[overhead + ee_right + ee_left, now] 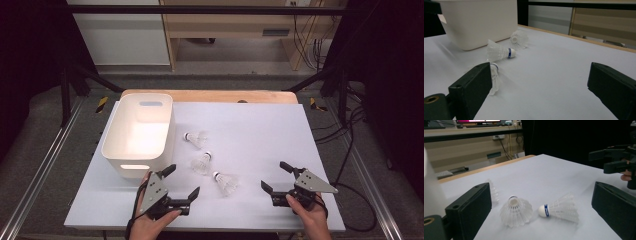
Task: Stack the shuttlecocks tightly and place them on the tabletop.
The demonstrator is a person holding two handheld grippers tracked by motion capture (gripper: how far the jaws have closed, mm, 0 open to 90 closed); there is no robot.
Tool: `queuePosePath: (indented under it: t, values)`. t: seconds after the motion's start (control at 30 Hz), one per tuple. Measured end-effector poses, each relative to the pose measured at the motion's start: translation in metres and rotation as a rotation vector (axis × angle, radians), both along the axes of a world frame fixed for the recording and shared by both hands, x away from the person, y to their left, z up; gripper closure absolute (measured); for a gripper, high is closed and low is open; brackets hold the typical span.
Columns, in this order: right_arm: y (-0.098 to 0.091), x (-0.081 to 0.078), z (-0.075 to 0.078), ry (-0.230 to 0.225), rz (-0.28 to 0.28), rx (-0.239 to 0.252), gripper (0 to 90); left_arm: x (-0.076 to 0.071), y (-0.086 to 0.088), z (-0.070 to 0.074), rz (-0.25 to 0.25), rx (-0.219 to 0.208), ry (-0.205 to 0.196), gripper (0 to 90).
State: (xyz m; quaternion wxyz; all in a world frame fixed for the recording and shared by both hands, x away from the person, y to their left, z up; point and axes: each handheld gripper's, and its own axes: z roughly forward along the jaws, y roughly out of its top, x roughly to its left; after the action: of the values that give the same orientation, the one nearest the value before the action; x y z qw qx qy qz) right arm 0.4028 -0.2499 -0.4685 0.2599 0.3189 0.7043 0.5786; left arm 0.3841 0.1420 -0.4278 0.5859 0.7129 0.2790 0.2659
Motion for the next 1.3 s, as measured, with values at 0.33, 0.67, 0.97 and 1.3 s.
queuePosePath:
  t: [0.33, 0.67, 0.97, 1.3]
  values:
    - [-0.002, -0.002, 0.0, -0.003, 0.017, 0.019, 5.9, 0.059, -0.05, 0.022, 0.032, 0.066, -0.009, 3.2]
    - [0.0, -0.002, 0.001, -0.002, 0.026, 0.025, 5.6, 0.113, -0.085, 0.055, 0.069, 0.125, -0.03, 4.0]
    - [-0.001, -0.002, 0.0, 0.001, 0.021, 0.029, 5.4, 0.146, -0.088, 0.068, 0.13, 0.14, -0.027, 4.2]
    - [-0.001, -0.001, -0.001, -0.001, 0.024, 0.024, 5.3, 0.172, -0.087, 0.052, 0.16, 0.171, 0.059, 5.6]
